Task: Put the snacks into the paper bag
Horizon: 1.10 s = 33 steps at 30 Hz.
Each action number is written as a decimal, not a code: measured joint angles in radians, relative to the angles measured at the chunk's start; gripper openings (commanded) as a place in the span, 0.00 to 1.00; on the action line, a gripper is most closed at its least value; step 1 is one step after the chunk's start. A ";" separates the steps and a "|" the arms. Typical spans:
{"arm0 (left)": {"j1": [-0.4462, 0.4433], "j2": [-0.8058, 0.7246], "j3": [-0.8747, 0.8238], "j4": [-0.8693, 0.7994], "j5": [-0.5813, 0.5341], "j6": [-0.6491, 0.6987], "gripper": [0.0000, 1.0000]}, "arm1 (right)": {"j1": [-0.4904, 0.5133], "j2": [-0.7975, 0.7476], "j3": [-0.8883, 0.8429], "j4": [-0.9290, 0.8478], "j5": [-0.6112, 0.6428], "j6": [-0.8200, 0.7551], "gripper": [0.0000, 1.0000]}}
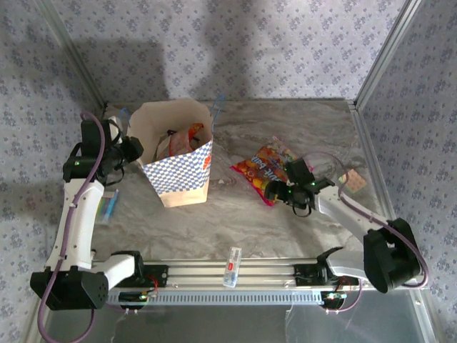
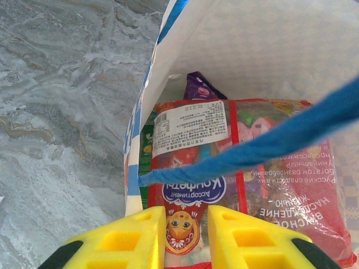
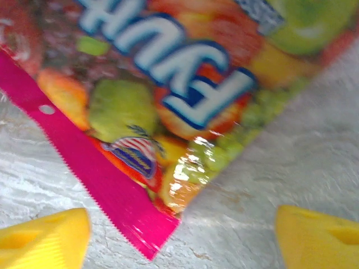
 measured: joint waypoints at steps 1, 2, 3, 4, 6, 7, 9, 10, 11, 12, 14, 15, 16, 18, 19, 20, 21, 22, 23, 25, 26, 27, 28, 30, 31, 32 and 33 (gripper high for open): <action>0.000 0.001 0.000 0.000 0.000 0.000 0.28 | -0.007 -0.025 -0.020 0.003 -0.004 0.023 0.96; 0.000 0.002 0.000 0.000 0.000 0.001 0.28 | -0.011 -0.044 -0.034 0.007 -0.007 0.042 0.99; 0.000 0.002 0.000 0.000 0.000 0.001 0.28 | -0.016 -0.066 -0.048 0.015 -0.007 0.066 1.00; 0.000 0.002 0.000 0.001 0.000 0.001 0.28 | -0.022 -0.082 -0.058 0.020 -0.007 0.088 1.00; 0.000 0.002 0.000 0.001 0.000 0.000 0.28 | -0.032 -0.095 -0.064 0.029 -0.006 0.124 1.00; 0.000 0.003 0.000 0.001 0.000 0.000 0.28 | -0.039 -0.095 -0.066 0.039 -0.008 0.140 1.00; 0.000 0.003 0.000 0.002 0.000 0.000 0.28 | -0.048 -0.094 -0.070 0.059 -0.012 0.174 1.00; 0.000 0.003 0.000 0.001 0.000 0.000 0.28 | -0.052 -0.094 -0.076 0.077 -0.015 0.195 1.00; 0.000 0.003 0.000 0.001 0.000 0.000 0.28 | -0.056 -0.093 -0.084 0.096 -0.023 0.212 1.00; 0.000 0.003 0.000 0.002 0.000 0.000 0.29 | -0.063 -0.090 -0.092 0.116 -0.034 0.229 1.00; 0.000 0.003 0.000 0.001 0.000 0.000 0.29 | -0.081 -0.077 -0.106 0.154 -0.060 0.261 1.00; 0.000 0.003 0.000 0.001 0.000 0.001 0.29 | -0.091 -0.069 -0.110 0.171 -0.071 0.273 0.99; 0.000 0.004 0.000 0.001 0.000 0.001 0.29 | -0.099 -0.059 -0.111 0.184 -0.079 0.283 0.98; 0.000 0.009 0.000 0.002 0.000 0.001 0.29 | -0.111 -0.042 -0.111 0.211 -0.089 0.296 0.96; 0.000 0.013 0.000 0.002 0.000 0.001 0.29 | -0.116 -0.032 -0.110 0.226 -0.096 0.300 0.96; 0.000 0.016 0.000 0.002 0.000 0.001 0.29 | -0.119 -0.021 -0.110 0.241 -0.102 0.301 0.96; 0.000 0.019 0.000 0.002 -0.001 0.001 0.29 | -0.121 -0.010 -0.110 0.256 -0.109 0.302 0.96; 0.000 0.022 0.000 0.002 0.000 0.001 0.29 | -0.122 0.003 -0.109 0.269 -0.116 0.302 0.96; 0.000 0.024 0.000 0.002 0.000 0.001 0.29 | -0.122 0.018 -0.106 0.284 -0.123 0.303 0.96; 0.000 0.027 0.000 0.001 -0.001 0.001 0.29 | -0.123 0.054 -0.095 0.301 -0.135 0.308 0.97; 0.000 0.028 0.000 0.001 -0.001 0.001 0.29 | -0.124 0.075 -0.087 0.307 -0.140 0.310 0.97; 0.000 0.028 0.000 0.000 -0.001 0.001 0.29 | -0.126 0.091 -0.082 0.315 -0.145 0.311 0.95; 0.000 0.029 0.000 0.000 -0.001 0.001 0.29 | -0.127 0.109 -0.076 0.325 -0.151 0.313 0.94; 0.000 0.029 0.000 0.000 -0.001 0.005 0.29 | -0.130 0.138 -0.072 0.349 -0.165 0.319 0.93; 0.000 0.029 0.000 0.000 -0.001 0.005 0.29 | -0.131 0.151 -0.070 0.360 -0.169 0.321 0.92; 0.000 0.029 0.000 -0.001 -0.001 0.007 0.29 | -0.133 0.162 -0.067 0.370 -0.174 0.324 0.91; 0.000 0.029 0.000 -0.002 -0.002 0.008 0.29 | -0.133 0.170 -0.063 0.377 -0.176 0.324 0.90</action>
